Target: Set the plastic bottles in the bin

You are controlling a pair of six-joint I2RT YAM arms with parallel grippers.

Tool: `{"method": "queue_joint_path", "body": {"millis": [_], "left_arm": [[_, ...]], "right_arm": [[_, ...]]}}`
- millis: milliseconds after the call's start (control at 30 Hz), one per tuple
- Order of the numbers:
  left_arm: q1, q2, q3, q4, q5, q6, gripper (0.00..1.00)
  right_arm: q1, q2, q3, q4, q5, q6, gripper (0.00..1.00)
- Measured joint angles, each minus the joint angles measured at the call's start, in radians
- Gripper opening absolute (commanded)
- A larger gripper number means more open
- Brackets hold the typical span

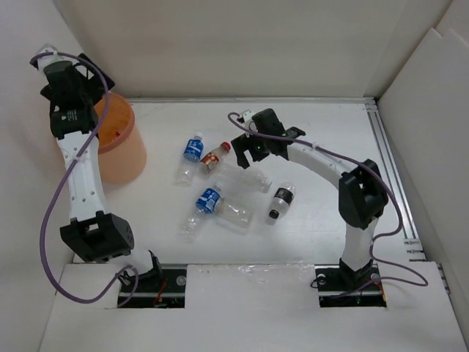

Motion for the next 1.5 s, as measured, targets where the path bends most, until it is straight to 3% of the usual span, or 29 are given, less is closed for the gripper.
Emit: {"method": "queue_joint_path", "body": {"millis": [233, 367, 500, 567, 600, 700, 900, 1200, 1500], "left_arm": [[-0.151, -0.093, -0.023, 0.067, 0.357, -0.025, 1.00], [-0.162, -0.171, -0.159, 0.200, 0.583, -0.089, 1.00], [-0.165, -0.206, -0.252, 0.264, 0.725, -0.135, 1.00], [-0.165, -0.206, -0.263, 0.283, 0.766, -0.145, 1.00], [-0.165, -0.205, -0.266, 0.288, 0.781, -0.149, 1.00], [-0.165, -0.204, -0.267, 0.312, 0.832, -0.155, 1.00], [-0.192, -0.152, -0.267, 0.372, 0.893, -0.156, 1.00], [-0.304, 0.111, -0.267, 0.400, 0.946, -0.180, 1.00], [-0.554, 0.135, -0.265, 0.408, 0.930, -0.164, 1.00]], "right_arm": [[-0.012, 0.080, -0.066, -0.046, 0.047, -0.032, 0.99], [-0.014, 0.079, -0.122, -0.035, 0.037, -0.034, 0.92], [-0.008, 0.099, -0.154, -0.031, 0.023, -0.033, 0.86], [-0.003, 0.125, -0.156, -0.019, 0.019, -0.034, 0.75], [0.001, 0.139, -0.155, -0.009, 0.023, -0.037, 0.58], [0.003, 0.145, -0.152, 0.014, 0.021, -0.023, 0.28], [-0.003, 0.146, -0.113, -0.027, 0.086, 0.003, 0.07], [-0.130, -0.031, -0.055, -0.136, 0.154, 0.042, 0.05], [-0.129, -0.160, 0.063, -0.103, 0.098, 0.091, 0.02]]}}
